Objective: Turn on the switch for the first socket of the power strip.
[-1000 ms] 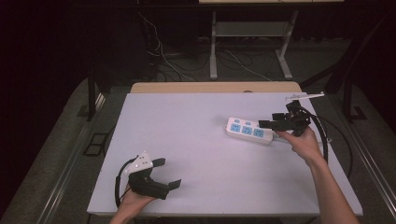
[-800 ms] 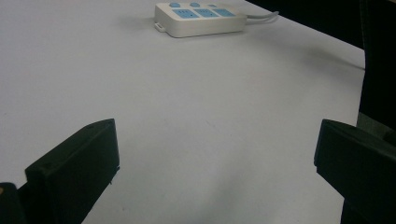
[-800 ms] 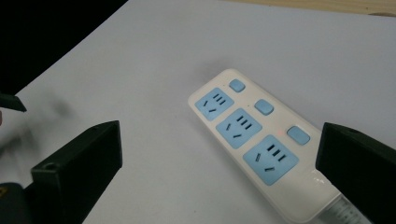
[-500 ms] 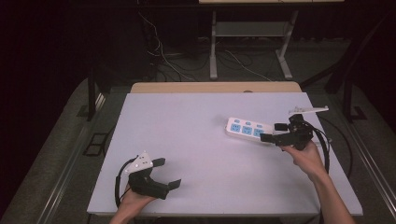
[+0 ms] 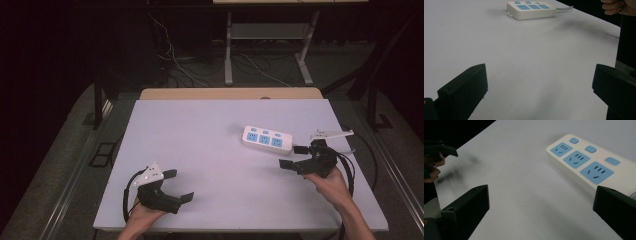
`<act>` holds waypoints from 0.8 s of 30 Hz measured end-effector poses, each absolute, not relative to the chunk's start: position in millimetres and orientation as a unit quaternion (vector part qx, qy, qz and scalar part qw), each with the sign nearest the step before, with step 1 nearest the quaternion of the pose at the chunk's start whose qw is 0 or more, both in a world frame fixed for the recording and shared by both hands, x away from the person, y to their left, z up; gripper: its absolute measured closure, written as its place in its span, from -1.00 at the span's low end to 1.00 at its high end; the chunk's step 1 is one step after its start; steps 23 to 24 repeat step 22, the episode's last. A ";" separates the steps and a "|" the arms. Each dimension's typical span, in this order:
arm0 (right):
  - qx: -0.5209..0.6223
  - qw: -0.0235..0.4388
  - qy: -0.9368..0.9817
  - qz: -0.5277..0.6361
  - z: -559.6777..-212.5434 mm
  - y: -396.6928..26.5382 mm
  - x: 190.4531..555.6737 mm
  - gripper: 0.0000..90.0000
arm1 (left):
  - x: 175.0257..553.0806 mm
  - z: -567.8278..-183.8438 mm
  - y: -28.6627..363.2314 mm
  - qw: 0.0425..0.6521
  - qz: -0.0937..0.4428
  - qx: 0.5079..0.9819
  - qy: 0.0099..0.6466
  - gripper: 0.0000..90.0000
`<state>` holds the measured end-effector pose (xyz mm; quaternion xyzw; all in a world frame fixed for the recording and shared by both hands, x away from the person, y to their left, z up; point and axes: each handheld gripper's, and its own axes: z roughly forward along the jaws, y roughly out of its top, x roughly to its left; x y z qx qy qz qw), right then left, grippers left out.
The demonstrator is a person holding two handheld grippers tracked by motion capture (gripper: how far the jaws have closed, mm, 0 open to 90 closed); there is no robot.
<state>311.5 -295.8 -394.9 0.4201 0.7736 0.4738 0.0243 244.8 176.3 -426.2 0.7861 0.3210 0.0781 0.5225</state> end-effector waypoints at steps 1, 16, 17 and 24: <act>0.417 0.025 0.775 0.473 -396.4 -295.3 309.1 -0.99 | 244.7 -426.3 176.2 0.523 0.078 0.786 0.321 -1.00; 0.409 0.039 0.777 0.478 -415.1 -294.9 269.4 -0.99 | 244.6 -426.3 176.1 0.522 0.079 0.787 0.320 -1.00; 0.409 0.039 0.776 0.478 -417.0 -295.1 267.8 -0.99 | 244.6 -426.3 176.0 0.522 0.079 0.787 0.320 -1.00; 0.410 0.039 0.776 0.477 -426.5 -295.5 261.7 -0.99 | 244.9 -426.4 175.9 0.521 0.078 0.787 0.320 -1.00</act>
